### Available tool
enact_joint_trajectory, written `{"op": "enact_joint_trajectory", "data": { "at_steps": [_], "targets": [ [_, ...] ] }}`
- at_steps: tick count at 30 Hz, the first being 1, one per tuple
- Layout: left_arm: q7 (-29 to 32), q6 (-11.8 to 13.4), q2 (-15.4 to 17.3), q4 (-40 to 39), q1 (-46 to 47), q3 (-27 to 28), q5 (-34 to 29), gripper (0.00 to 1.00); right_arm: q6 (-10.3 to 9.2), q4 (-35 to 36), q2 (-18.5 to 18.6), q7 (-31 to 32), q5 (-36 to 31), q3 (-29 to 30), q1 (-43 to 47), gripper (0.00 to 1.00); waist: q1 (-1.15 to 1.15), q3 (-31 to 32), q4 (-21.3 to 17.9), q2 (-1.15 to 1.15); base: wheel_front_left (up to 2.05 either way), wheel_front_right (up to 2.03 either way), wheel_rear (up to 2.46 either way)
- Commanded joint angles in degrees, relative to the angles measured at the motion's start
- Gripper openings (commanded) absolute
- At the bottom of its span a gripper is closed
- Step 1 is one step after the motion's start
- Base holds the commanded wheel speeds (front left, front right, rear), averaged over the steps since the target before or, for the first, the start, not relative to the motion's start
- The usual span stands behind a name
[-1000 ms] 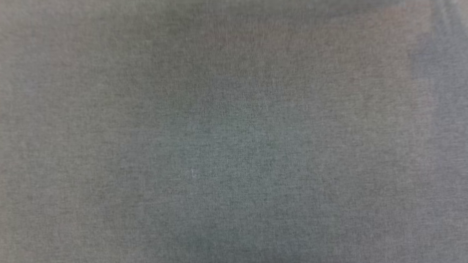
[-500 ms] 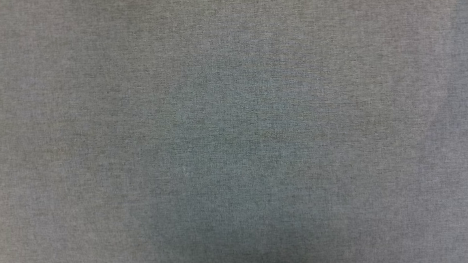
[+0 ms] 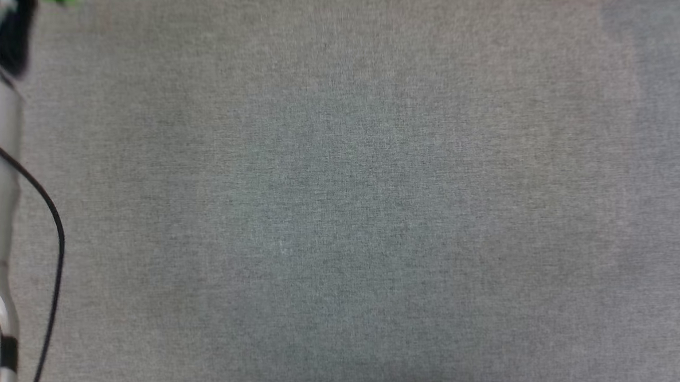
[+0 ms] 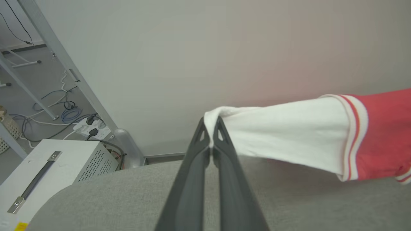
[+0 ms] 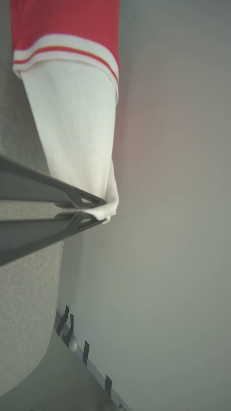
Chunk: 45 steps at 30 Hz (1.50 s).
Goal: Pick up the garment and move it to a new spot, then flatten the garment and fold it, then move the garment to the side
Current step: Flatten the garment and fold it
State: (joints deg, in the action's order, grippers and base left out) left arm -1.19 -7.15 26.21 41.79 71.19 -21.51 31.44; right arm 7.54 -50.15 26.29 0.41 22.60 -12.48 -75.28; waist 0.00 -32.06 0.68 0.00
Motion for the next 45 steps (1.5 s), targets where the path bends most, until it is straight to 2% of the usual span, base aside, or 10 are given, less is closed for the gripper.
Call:
{"op": "enact_joint_trajectory", "data": {
  "at_steps": [1,7,16,26,39,42,43,45],
  "targets": [
    [0.05,-0.15,0.78,0.02,-3.35,-0.08,0.82,0.00,-0.05,-0.07,0.97,0.78,1.00,-0.65,2.82,0.00,0.00,4.68,0.13,0.00,0.00,0.00,0.00],
    [1.97,-0.19,2.82,-1.61,-15.33,0.04,3.98,0.00,-0.05,2.84,4.42,6.69,5.82,-4.71,13.39,0.00,0.00,10.43,0.44,0.00,0.00,0.00,0.00],
    [11.25,1.11,5.24,-8.19,-32.38,-1.49,8.01,0.00,-0.05,9.13,8.92,14.41,14.02,-5.37,29.66,0.00,0.00,17.36,0.42,0.00,0.00,0.00,0.00],
    [18.62,6.28,8.38,-22.20,-51.68,-1.63,12.82,0.00,-0.05,15.75,10.69,22.11,19.18,0.44,47.36,0.00,0.00,23.97,0.14,0.00,0.00,0.00,0.00],
    [26.89,12.14,11.70,-38.06,-70.35,-1.94,19.34,0.00,-0.05,27.16,8.02,36.18,21.19,11.46,68.60,0.00,0.00,28.90,0.48,0.00,0.00,0.00,0.00],
    [27.92,13.40,11.77,-41.20,-73.62,-1.91,20.85,0.00,-0.05,30.36,6.68,39.53,20.37,14.51,72.69,0.00,0.00,29.36,0.31,0.00,0.00,0.00,0.00],
    [28.24,14.15,11.77,-43.66,-75.16,-2.01,21.30,0.00,-0.05,33.47,5.20,41.62,18.99,17.43,75.32,0.00,0.00,29.31,0.37,0.00,0.00,0.00,0.00],
    [28.40,14.31,11.84,-45.00,-75.29,-2.16,21.23,0.00,-0.05,35.62,4.19,43.19,17.97,19.03,76.49,0.00,0.00,29.08,0.38,0.00,0.00,0.00,0.00]
  ]
}}
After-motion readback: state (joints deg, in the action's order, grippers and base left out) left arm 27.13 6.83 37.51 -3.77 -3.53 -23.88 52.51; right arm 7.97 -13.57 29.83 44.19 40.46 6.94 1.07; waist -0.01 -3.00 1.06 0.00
